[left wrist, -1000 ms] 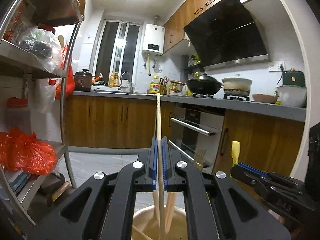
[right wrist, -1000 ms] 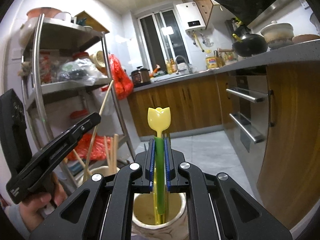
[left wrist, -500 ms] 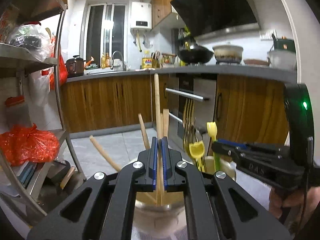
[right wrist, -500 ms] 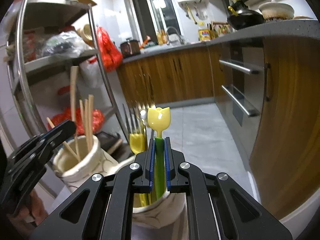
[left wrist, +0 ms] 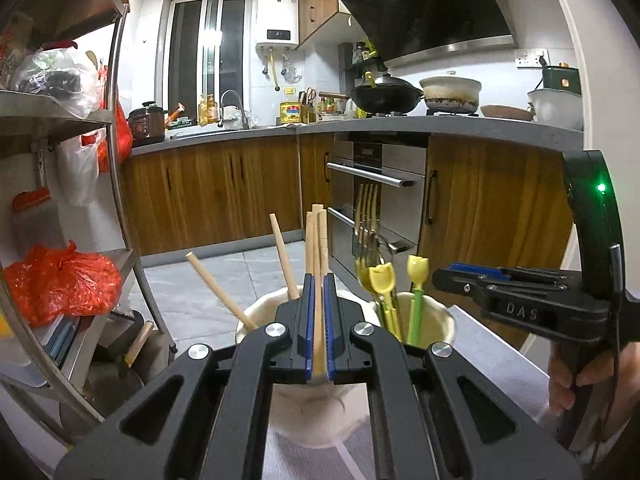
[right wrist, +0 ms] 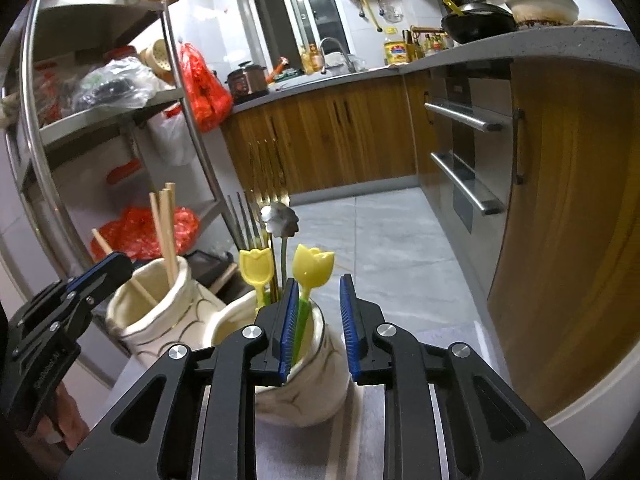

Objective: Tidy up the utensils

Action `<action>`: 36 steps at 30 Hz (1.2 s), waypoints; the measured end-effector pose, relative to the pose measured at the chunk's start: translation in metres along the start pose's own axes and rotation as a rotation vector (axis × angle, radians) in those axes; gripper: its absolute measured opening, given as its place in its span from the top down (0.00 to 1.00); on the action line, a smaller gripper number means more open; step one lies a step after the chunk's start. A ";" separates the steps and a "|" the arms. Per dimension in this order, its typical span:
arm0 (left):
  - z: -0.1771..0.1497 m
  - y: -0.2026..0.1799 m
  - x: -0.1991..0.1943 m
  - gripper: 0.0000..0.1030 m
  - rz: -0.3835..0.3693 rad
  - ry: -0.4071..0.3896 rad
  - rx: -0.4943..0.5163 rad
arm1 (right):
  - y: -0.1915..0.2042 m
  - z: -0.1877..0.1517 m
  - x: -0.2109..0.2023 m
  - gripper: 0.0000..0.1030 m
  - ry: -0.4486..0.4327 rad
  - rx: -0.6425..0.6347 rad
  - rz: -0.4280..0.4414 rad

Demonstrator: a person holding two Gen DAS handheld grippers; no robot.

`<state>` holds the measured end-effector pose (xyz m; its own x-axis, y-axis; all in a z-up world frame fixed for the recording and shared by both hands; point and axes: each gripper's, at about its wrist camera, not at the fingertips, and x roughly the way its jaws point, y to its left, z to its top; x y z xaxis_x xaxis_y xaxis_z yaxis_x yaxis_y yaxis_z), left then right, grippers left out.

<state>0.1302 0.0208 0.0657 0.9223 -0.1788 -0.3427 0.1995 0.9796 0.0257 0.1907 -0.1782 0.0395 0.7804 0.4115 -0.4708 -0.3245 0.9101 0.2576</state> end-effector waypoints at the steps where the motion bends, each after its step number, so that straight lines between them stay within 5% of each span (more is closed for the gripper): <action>1: -0.001 0.000 -0.005 0.96 -0.007 0.004 -0.002 | -0.001 -0.002 -0.006 0.78 -0.003 0.003 0.002; 11: -0.039 -0.006 -0.054 0.96 -0.035 0.059 -0.035 | 0.004 -0.032 -0.050 0.78 0.008 -0.034 0.016; 17: -0.069 -0.003 -0.062 0.94 0.013 0.072 -0.035 | 0.018 -0.062 -0.069 0.78 -0.031 -0.126 0.024; 19: -0.072 0.001 -0.064 0.78 0.030 0.061 -0.053 | 0.022 -0.069 -0.072 0.64 -0.054 -0.157 0.005; 21: -0.072 0.005 -0.066 0.44 0.043 0.041 -0.071 | 0.024 -0.073 -0.074 0.58 -0.076 -0.183 -0.006; 25: -0.072 0.004 -0.071 0.39 0.066 0.007 -0.053 | 0.027 -0.075 -0.077 0.37 -0.140 -0.229 -0.010; 36: -0.082 -0.001 -0.074 0.12 0.058 -0.019 -0.025 | 0.035 -0.081 -0.074 0.17 -0.178 -0.259 0.005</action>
<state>0.0345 0.0402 0.0139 0.9382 -0.1232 -0.3234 0.1374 0.9903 0.0214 0.0780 -0.1735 0.0150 0.8524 0.4219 -0.3089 -0.4362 0.8995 0.0250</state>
